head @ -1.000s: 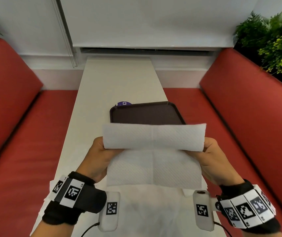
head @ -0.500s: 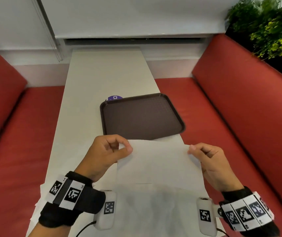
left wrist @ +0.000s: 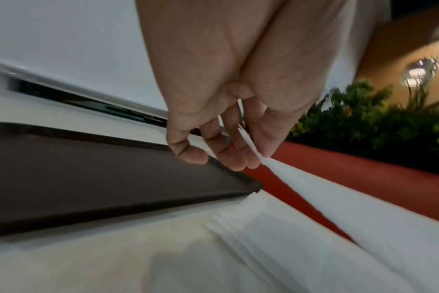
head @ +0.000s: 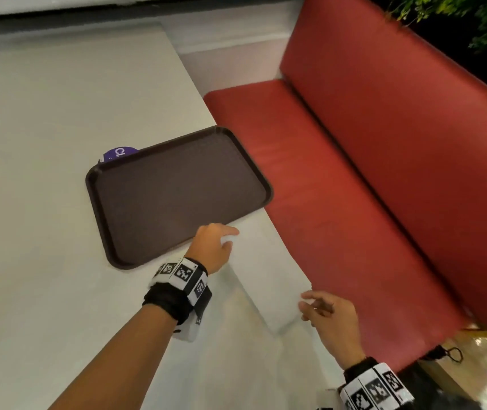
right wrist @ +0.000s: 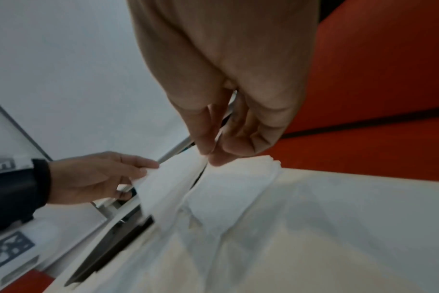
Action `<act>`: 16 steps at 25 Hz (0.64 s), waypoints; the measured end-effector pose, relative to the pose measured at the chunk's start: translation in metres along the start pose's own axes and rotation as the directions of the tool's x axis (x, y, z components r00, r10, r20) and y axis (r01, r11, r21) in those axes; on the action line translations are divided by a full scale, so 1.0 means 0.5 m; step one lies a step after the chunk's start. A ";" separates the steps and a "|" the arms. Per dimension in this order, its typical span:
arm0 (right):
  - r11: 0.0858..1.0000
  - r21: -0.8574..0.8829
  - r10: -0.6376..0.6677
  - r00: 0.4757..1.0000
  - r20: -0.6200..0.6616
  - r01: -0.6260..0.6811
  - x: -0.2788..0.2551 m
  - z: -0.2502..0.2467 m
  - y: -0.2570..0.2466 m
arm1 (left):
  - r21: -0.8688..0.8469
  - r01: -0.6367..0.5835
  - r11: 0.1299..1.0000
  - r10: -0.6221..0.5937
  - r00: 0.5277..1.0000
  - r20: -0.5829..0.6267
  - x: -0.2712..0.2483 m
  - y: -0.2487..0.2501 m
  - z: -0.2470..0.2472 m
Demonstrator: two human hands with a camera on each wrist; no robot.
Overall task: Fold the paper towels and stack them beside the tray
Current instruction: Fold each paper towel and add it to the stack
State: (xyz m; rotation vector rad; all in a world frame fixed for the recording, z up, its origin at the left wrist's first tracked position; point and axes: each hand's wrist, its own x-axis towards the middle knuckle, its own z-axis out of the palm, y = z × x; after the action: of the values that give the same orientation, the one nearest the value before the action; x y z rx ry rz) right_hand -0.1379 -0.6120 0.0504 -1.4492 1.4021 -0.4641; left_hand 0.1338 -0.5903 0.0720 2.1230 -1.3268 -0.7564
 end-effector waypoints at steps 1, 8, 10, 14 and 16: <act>1.000 -0.015 0.017 0.999 -0.037 -0.018 0.018 0.006 0.010 | 0.059 0.005 0.998 -0.008 0.999 0.050 0.025 0.006 0.016; 0.976 -0.188 0.093 0.992 -0.081 -0.107 0.091 0.037 0.046 | 0.461 0.034 0.887 -0.208 0.920 0.332 0.094 0.005 0.094; 0.966 -0.240 0.078 0.994 -0.077 -0.094 0.091 0.041 0.052 | 0.468 0.043 0.883 -0.221 0.916 0.334 0.092 -0.005 0.101; 0.942 -0.335 -0.063 0.996 -0.064 0.038 0.064 0.028 0.021 | 0.327 0.069 0.942 -0.146 0.965 0.216 0.053 -0.005 0.068; 0.928 -0.346 -0.148 0.989 -0.008 0.136 0.033 0.035 -0.004 | 0.147 0.096 0.984 -0.113 0.987 0.111 -0.007 -0.021 0.032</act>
State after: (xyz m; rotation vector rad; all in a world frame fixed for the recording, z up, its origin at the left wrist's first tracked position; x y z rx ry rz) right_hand -0.1185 -0.6204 0.0393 -1.8439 1.4625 -0.3442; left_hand 0.1279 -0.5850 0.0540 2.3059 -1.3753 -0.8674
